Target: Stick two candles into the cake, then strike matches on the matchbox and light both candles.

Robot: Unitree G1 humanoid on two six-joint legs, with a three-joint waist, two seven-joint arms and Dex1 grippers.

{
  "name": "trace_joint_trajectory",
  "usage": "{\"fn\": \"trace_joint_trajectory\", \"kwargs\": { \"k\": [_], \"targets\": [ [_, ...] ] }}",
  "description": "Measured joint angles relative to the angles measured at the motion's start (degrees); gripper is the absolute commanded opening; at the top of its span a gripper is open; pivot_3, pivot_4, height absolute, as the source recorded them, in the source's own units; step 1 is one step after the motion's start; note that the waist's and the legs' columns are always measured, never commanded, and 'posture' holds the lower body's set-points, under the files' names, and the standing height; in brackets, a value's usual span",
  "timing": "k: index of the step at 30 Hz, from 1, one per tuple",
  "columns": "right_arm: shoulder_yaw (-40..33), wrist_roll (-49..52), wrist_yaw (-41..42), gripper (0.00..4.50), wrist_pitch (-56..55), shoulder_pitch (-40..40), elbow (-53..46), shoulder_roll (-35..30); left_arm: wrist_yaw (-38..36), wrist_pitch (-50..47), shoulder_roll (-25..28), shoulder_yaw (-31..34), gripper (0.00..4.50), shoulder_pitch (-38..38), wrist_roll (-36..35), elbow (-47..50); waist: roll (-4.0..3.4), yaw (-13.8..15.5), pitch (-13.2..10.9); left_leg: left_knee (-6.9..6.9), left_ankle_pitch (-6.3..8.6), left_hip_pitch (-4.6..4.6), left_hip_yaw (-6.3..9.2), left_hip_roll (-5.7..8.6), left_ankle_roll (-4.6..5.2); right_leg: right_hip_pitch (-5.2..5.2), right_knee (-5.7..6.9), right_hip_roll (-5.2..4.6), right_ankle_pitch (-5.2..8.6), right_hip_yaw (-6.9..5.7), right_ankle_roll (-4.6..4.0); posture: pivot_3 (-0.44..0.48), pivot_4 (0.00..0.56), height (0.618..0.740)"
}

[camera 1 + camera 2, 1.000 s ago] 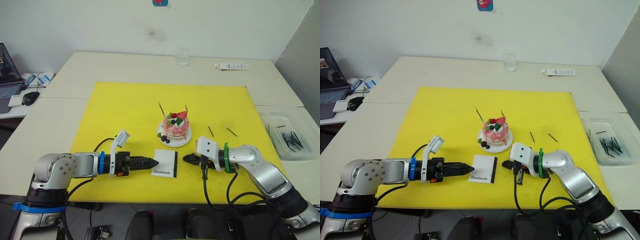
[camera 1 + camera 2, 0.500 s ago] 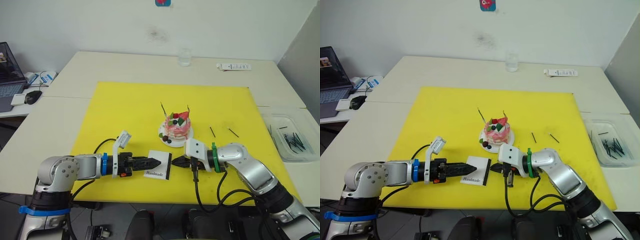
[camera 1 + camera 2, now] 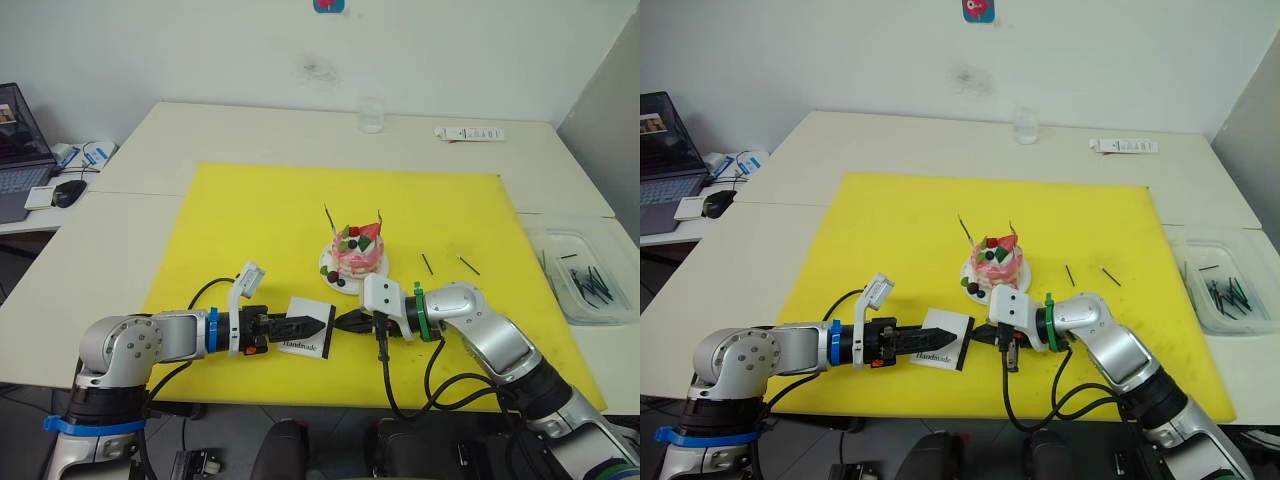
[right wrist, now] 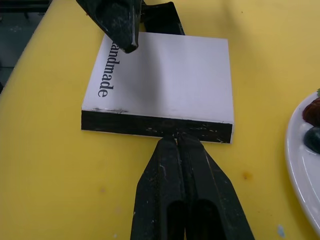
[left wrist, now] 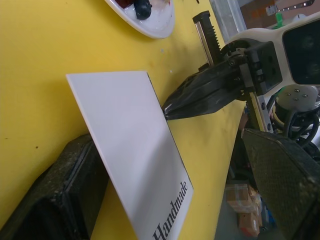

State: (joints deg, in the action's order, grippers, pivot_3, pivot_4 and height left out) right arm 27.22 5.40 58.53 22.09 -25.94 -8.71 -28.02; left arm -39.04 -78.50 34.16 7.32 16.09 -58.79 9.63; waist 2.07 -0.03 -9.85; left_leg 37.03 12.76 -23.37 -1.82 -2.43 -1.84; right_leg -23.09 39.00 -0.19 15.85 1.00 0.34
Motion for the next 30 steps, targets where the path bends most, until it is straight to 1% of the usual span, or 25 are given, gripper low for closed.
{"fn": "trace_joint_trajectory", "kwargs": {
  "k": [3,13,17,30],
  "targets": [
    [-0.02,-1.90,-0.15,0.04,-1.72,-0.49,0.26,-0.81,0.03,0.12,0.07,0.05,4.50,-0.25,0.00,0.36,0.00,-0.01,0.00,0.00,0.00,0.00,0.00,-0.01,0.00,0.00,0.00,-0.01,0.00,-0.01,0.00,0.000,0.150,0.740],
    [-0.06,-3.33,-1.46,0.04,-2.06,-0.52,0.73,0.67,-0.01,0.26,0.22,0.96,4.50,-1.76,-0.01,1.91,0.00,-0.09,0.00,-0.04,0.00,0.00,0.02,-0.15,0.00,-0.03,0.00,-0.01,0.01,-0.01,-0.01,0.000,0.150,0.740],
    [-0.08,-3.39,-1.92,0.04,-2.10,-0.25,0.73,1.90,0.09,0.27,0.22,1.03,4.50,-1.83,-0.01,2.00,0.00,-0.12,0.00,-0.05,0.00,0.01,0.04,-0.18,0.00,-0.04,0.00,0.00,0.01,-0.02,-0.01,0.000,0.150,0.740],
    [-0.33,-2.03,-1.31,0.04,-2.15,-0.25,0.73,3.01,-0.11,0.40,0.17,0.93,4.50,-1.76,0.37,1.85,0.00,-0.12,0.00,-0.05,0.00,0.00,0.02,-0.17,0.00,-0.04,-0.01,0.00,0.01,-0.01,-0.02,0.000,0.150,0.740]
  ]
}}
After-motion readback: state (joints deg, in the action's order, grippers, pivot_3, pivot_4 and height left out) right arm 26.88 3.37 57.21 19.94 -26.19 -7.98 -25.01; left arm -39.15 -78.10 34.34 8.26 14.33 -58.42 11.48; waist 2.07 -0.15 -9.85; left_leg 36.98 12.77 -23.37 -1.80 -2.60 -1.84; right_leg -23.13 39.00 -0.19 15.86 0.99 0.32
